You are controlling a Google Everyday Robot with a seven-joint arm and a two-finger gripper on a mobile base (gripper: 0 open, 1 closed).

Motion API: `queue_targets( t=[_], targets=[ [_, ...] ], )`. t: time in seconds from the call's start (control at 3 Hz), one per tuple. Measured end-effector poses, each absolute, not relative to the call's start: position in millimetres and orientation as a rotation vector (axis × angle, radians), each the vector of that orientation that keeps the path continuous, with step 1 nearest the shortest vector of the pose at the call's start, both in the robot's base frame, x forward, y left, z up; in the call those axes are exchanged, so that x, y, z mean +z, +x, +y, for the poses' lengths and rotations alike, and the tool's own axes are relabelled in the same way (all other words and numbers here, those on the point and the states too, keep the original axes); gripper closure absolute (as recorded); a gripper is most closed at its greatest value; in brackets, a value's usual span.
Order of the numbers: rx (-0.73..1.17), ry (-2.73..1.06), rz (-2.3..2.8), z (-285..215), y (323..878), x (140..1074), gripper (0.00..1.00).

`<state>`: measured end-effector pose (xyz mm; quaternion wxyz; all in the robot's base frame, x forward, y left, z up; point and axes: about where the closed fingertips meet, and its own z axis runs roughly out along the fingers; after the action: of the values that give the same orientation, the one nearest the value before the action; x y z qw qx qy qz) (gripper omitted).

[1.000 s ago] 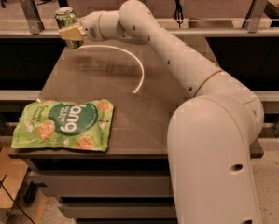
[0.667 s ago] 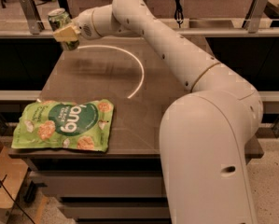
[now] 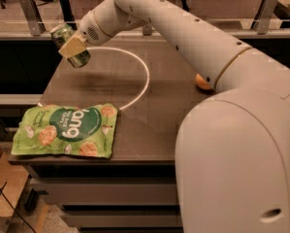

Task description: Move green can near green rice chip bag

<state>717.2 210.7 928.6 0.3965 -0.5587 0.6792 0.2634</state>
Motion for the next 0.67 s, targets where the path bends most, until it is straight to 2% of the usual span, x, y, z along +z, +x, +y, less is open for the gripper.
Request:
queue_targets(
  t=[0.67],
  targets=[
    [0.828, -1.445, 1.692, 197.8, 670.8, 906.8, 1.00]
  ],
)
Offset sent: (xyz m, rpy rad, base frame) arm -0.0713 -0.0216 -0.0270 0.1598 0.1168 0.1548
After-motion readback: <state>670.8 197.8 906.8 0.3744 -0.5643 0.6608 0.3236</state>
